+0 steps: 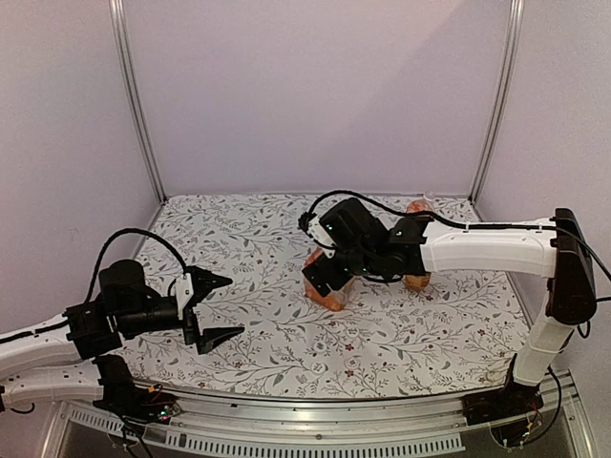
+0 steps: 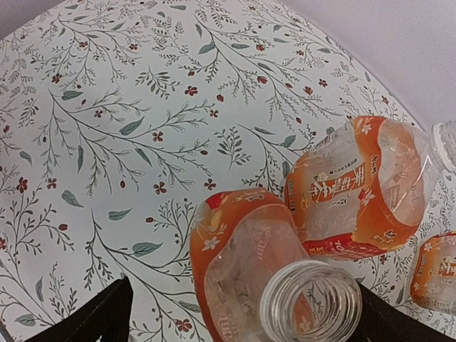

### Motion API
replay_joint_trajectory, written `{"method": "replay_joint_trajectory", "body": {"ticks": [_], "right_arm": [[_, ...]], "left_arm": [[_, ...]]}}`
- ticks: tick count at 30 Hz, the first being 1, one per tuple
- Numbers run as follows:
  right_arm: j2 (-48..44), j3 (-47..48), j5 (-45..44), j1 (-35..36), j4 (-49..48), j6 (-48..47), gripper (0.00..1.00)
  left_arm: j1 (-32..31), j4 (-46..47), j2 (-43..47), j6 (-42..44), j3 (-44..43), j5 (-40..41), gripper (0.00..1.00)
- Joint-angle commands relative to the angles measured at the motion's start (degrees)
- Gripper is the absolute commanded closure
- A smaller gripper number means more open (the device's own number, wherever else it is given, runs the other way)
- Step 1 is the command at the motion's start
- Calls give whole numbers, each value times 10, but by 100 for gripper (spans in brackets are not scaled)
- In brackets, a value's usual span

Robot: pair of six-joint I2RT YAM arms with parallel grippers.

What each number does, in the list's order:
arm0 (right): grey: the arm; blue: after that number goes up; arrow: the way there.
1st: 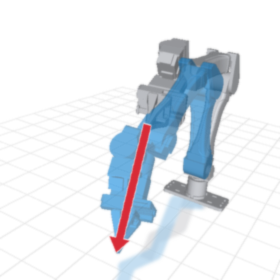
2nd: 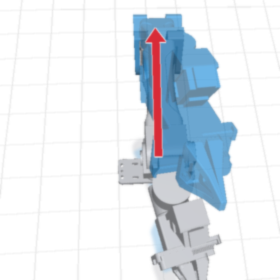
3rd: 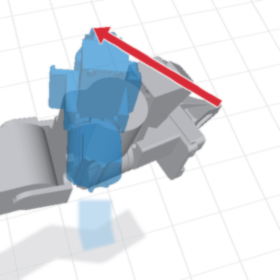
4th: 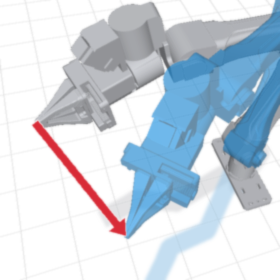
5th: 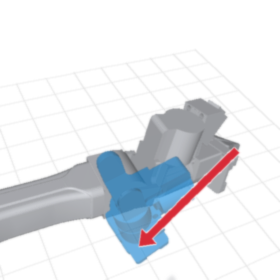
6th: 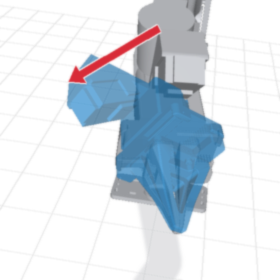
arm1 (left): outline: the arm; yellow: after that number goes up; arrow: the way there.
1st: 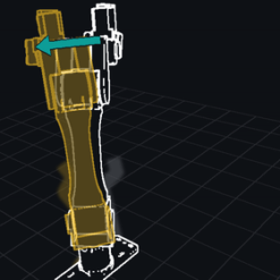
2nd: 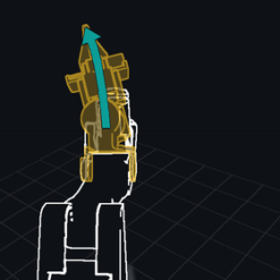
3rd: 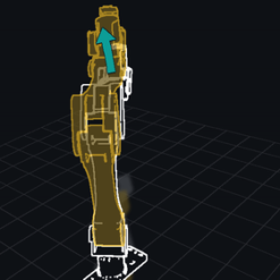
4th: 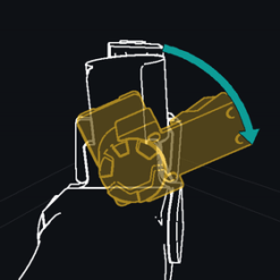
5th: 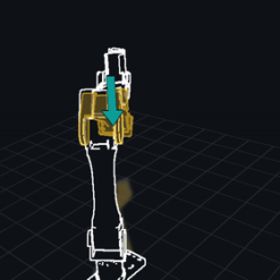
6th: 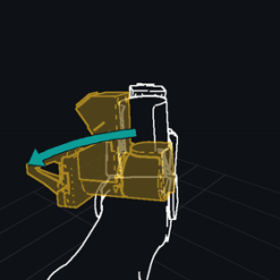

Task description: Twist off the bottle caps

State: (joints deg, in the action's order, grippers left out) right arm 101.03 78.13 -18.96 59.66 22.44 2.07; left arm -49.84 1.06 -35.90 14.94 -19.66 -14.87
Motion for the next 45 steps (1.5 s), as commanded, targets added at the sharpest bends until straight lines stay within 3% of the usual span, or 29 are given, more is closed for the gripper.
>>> {"method": "replay_joint_trajectory", "body": {"ticks": [1,12,18,24,31,39,45], "right_arm": [[-25,11,-2,-3,5,-5,1],[-62,69,11,-6,22,-38,1],[-99,116,-81,-108,70,8,1],[-266,-32,-50,-354,91,164,1],[-506,-279,-66,-514,92,195,1],[-665,-528,-66,-522,28,208,1],[-742,-565,-175,-523,33,291,1]], "left_arm": [[8,2,4,-1,12,-7,0],[19,1,7,-13,9,-2,0],[117,61,17,-73,-26,89,0],[234,19,52,-118,-40,205,0],[392,-3,119,-187,20,282,0],[464,-59,136,-250,43,259,0],[492,-45,162,-261,53,168,0]]}}
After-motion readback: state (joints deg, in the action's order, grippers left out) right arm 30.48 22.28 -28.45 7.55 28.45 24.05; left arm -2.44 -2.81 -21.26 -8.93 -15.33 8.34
